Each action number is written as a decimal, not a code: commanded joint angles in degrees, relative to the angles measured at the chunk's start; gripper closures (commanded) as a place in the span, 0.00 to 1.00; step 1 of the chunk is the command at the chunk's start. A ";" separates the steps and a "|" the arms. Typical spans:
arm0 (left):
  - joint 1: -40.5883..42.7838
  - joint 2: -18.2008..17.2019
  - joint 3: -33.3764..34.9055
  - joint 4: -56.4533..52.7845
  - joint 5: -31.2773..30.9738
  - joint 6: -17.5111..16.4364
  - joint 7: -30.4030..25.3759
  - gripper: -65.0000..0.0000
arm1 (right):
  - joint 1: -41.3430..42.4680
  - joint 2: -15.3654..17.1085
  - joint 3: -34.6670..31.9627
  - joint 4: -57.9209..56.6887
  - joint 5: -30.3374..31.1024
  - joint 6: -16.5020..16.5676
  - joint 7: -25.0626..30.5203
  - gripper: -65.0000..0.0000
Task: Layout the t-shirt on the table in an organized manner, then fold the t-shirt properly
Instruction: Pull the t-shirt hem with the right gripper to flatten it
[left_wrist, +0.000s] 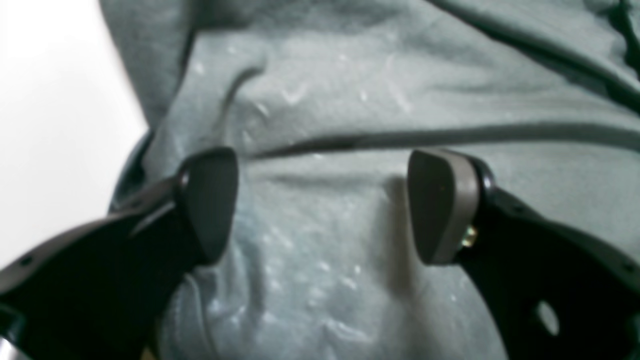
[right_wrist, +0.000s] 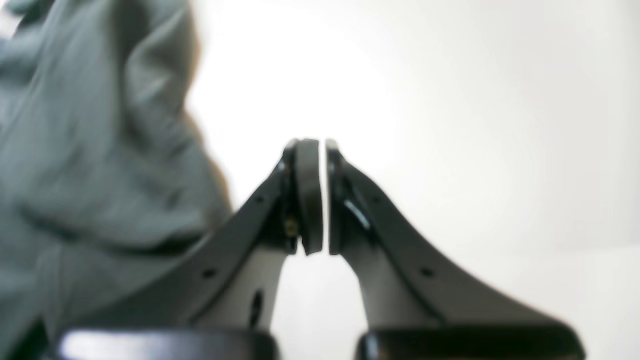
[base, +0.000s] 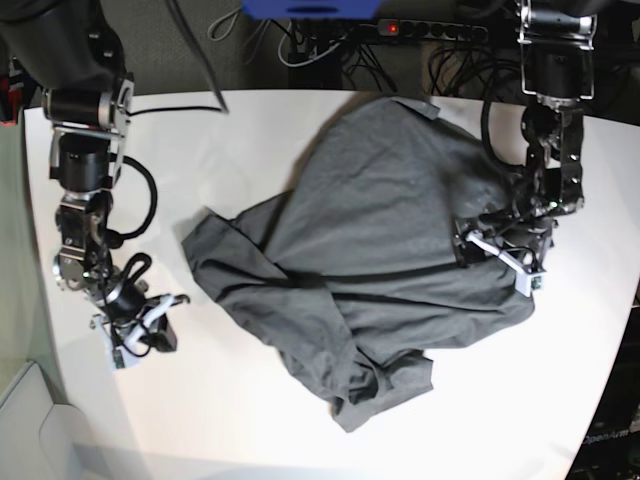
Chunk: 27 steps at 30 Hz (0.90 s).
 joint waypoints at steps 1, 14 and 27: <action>0.33 -0.51 -0.05 -0.15 0.29 0.87 2.96 0.20 | 1.42 0.31 1.38 2.19 1.15 0.51 1.51 1.00; 1.21 -0.42 -0.05 0.38 0.29 0.87 2.96 0.20 | -14.40 -3.56 -15.06 31.99 0.71 0.51 -6.05 0.60; 1.21 -0.16 -0.05 0.38 0.21 0.87 2.96 0.20 | -6.31 -6.55 -20.95 12.83 -10.72 0.51 -2.89 0.45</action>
